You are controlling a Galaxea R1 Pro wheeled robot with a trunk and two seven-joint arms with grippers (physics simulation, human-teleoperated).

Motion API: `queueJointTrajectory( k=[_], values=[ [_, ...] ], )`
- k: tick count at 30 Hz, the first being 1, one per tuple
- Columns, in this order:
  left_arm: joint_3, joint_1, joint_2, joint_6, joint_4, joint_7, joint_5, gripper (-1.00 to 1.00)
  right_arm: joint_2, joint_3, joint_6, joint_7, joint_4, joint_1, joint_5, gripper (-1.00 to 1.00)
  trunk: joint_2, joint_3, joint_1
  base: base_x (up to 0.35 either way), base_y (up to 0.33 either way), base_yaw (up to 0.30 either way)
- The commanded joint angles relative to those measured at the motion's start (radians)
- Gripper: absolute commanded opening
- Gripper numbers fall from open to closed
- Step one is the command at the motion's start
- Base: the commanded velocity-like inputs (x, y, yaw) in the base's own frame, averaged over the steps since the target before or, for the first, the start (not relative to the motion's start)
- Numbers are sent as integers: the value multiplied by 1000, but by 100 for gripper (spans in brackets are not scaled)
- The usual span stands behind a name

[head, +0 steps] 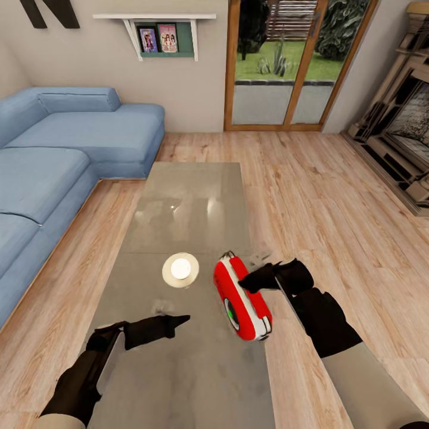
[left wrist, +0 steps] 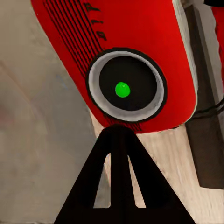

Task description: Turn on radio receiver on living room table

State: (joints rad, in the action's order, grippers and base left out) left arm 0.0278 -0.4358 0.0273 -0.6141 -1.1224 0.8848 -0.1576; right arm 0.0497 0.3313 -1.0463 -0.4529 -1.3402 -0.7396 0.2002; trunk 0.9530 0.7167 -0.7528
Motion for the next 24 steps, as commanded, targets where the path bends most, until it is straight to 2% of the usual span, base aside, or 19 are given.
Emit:
queueJointTrajectory(
  k=[1,2,3,5,9,16,17,20,21,24],
  values=[
    [9,0,8,0,0,1,-1,-100,0,0,-1,20,-1,0,11,-100,0,0,0,0,0,0],
    [19,0,17,0,0,4,-1,-100,0,0,-1,40,-3,0,12,-100,0,0,0,0,0,0],
    [45,0,39,0,0,34,-3,-100,-1,0,-1,85,-4,0,12,-100,0,0,0,0,0,0],
    [102,1,74,4,4,145,-1,-100,-3,1,-1,167,-5,0,13,-100,0,0,0,0,0,0],
    [129,1,83,5,7,179,1,-100,-4,2,-1,204,-12,0,13,-100,0,0,0,0,0,0],
    [135,0,85,5,15,175,1,-100,-6,4,-1,205,-17,0,13,-100,0,0,0,0,0,0],
    [135,1,86,5,16,174,1,-100,-12,5,-1,204,-17,0,13,-100,0,0,0,0,0,0],
    [178,1,96,5,27,171,3,-100,-80,10,-1,204,-13,0,11,-100,0,0,0,0,0,0],
    [185,1,97,5,31,171,3,-100,-90,10,-1,204,-12,0,10,-100,0,0,0,0,0,0],
    [220,0,110,5,48,173,4,-100,-142,11,-1,206,-2,0,8,-100,0,0,0,0,0,0]
  ],
)
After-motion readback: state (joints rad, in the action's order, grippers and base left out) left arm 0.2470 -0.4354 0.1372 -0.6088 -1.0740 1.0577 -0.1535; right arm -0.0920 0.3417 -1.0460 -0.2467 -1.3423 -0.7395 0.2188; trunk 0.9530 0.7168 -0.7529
